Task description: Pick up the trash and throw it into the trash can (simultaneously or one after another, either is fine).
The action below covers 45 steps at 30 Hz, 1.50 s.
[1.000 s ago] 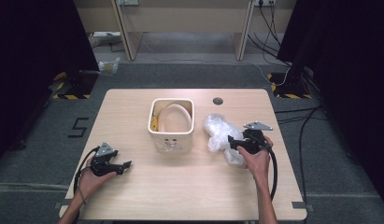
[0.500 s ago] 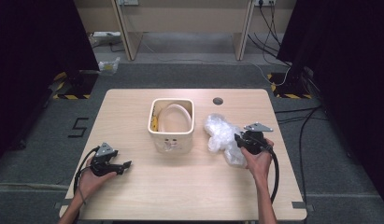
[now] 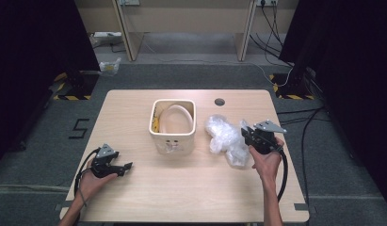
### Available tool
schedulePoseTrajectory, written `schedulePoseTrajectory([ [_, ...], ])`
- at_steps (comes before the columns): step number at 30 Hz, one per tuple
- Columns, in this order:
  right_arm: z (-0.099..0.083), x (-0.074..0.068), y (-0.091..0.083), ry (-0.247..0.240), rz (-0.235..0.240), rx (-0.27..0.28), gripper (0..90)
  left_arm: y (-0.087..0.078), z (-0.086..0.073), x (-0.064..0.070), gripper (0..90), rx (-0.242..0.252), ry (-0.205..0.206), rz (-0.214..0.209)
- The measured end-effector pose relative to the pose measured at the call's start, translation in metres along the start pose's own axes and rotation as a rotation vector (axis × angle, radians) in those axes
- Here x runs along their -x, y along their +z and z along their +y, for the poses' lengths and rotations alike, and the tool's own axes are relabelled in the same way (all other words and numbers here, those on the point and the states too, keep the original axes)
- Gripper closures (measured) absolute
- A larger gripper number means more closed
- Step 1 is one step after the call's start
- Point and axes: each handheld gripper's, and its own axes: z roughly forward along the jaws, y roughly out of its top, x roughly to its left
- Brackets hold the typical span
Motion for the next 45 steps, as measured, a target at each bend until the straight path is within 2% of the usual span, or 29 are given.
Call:
schedulePoseTrajectory([
  [9,0.016,-0.008,-0.010,-0.013,0.027,0.059,76.8,0.000,0.000,0.000,18.6,0.000,0.000,0.000],
  [13,0.020,-0.010,-0.008,-0.015,0.038,0.062,76.8,0.000,0.000,0.000,18.6,0.000,0.000,0.000],
  [20,0.040,-0.022,-0.012,-0.044,0.057,0.095,76.7,0.000,0.000,0.000,18.6,0.000,0.000,0.000],
  [32,0.067,-0.045,-0.009,-0.072,0.136,0.129,76.8,0.000,0.000,0.000,18.6,-0.001,0.002,0.000],
  [45,0.092,-0.066,-0.005,-0.078,0.219,0.151,76.8,0.000,0.000,0.000,18.6,0.000,0.000,0.000],
])
